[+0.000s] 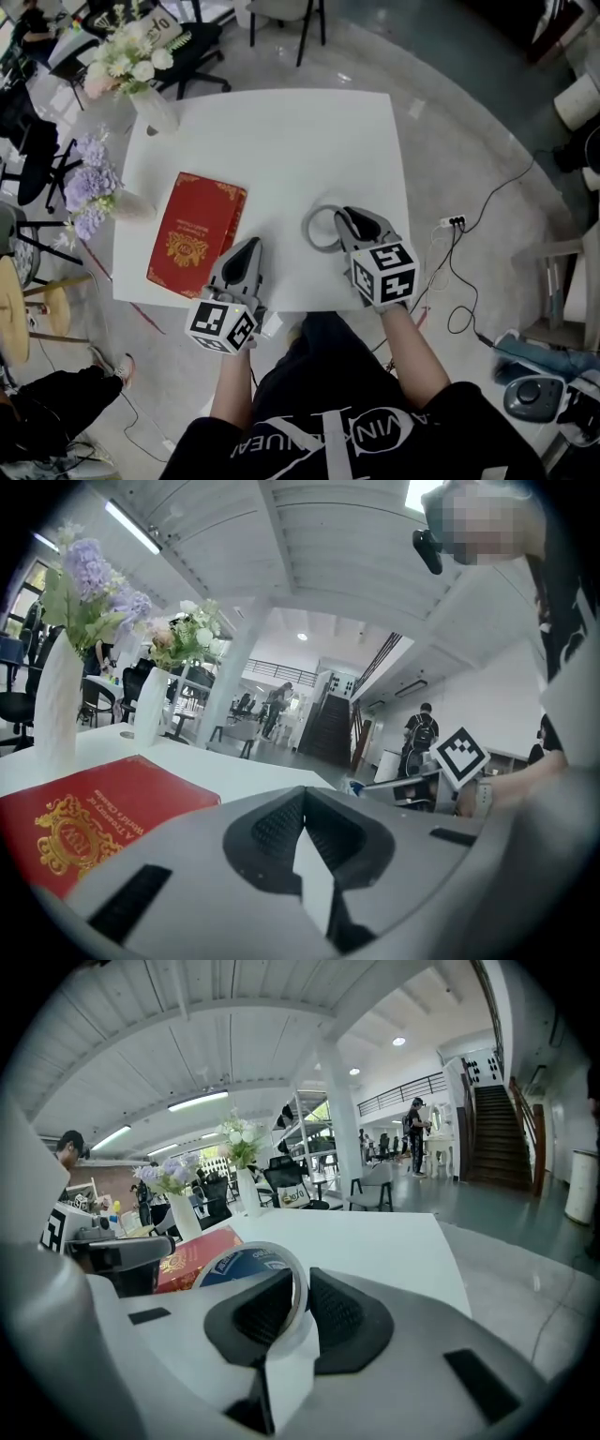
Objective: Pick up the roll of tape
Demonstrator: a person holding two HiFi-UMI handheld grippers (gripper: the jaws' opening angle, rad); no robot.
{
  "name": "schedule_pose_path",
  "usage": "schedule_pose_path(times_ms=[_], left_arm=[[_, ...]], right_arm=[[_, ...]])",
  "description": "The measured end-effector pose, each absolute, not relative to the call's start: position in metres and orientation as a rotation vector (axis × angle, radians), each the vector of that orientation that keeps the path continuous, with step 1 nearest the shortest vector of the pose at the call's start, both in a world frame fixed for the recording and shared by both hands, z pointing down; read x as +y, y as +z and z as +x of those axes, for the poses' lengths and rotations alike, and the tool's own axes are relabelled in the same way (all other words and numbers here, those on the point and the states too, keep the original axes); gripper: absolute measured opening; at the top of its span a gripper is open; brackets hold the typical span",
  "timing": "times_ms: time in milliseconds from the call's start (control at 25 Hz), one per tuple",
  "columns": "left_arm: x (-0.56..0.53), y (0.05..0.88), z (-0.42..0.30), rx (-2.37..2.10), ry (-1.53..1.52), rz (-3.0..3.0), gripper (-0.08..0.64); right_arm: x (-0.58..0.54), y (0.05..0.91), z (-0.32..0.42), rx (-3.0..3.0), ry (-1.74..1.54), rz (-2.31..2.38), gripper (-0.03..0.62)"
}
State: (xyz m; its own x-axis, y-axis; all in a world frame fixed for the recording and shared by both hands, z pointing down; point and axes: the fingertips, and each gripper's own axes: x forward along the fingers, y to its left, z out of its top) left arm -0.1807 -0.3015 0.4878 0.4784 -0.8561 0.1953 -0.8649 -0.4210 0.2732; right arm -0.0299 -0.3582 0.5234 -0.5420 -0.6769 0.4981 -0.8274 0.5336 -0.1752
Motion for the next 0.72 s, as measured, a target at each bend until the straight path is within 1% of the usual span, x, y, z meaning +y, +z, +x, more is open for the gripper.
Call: schedule_pose_path(times_ms=[720], left_arm=[[-0.306,0.450,-0.186,-1.516,-0.035,2.444,0.003]], right_arm=[[-0.356,0.477,-0.013,-2.501,0.447,1.337,0.067]])
